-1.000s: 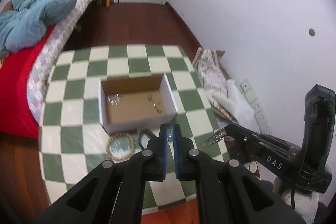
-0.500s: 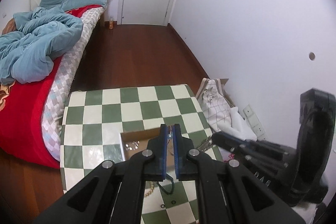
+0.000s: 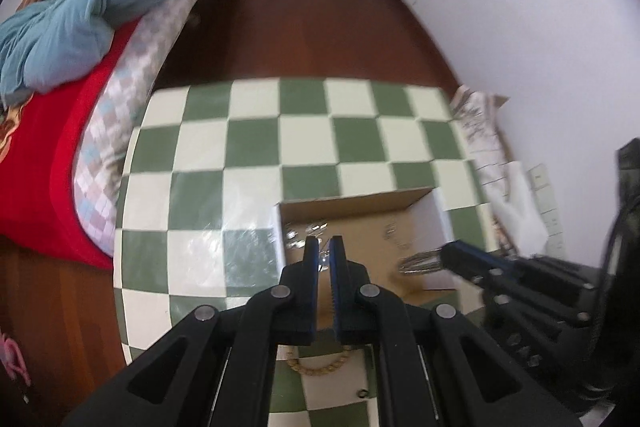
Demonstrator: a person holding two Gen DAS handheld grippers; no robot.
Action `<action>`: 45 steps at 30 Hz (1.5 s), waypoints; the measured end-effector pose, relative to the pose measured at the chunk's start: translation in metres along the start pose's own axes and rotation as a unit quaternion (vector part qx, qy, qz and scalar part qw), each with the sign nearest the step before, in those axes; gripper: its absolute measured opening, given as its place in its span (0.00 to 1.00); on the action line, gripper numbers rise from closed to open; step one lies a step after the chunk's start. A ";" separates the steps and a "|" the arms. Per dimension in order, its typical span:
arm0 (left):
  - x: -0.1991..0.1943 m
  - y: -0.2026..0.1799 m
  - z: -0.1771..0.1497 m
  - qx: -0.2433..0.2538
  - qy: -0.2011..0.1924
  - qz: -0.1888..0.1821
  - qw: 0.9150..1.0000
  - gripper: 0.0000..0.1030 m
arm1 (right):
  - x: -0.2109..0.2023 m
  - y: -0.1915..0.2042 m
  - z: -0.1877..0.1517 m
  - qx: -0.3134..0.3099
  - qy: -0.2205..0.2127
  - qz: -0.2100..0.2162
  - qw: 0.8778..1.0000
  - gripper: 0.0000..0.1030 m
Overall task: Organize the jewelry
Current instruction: 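Carry the bracelet and necklace into the white box and open both grippers, then lift both open grippers away from the box toward the remaining jewelry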
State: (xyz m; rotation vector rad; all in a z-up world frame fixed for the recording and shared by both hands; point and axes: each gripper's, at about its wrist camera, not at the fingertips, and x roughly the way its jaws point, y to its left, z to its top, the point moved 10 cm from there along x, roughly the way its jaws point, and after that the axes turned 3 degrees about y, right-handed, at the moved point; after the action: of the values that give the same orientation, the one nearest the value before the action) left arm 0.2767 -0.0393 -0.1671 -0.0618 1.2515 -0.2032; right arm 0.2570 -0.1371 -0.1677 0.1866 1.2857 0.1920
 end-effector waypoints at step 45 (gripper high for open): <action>-0.046 0.038 -0.042 -0.028 -0.109 0.162 0.980 1.00 | -0.032 -0.050 -0.039 -0.003 -0.051 -0.151 0.987 1.00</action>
State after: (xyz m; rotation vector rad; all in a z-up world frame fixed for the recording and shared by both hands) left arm 0.2274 0.0091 -0.1432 0.0706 1.0317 0.1187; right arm 0.2121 -0.1922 -0.1604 -0.0049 1.1949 -0.0719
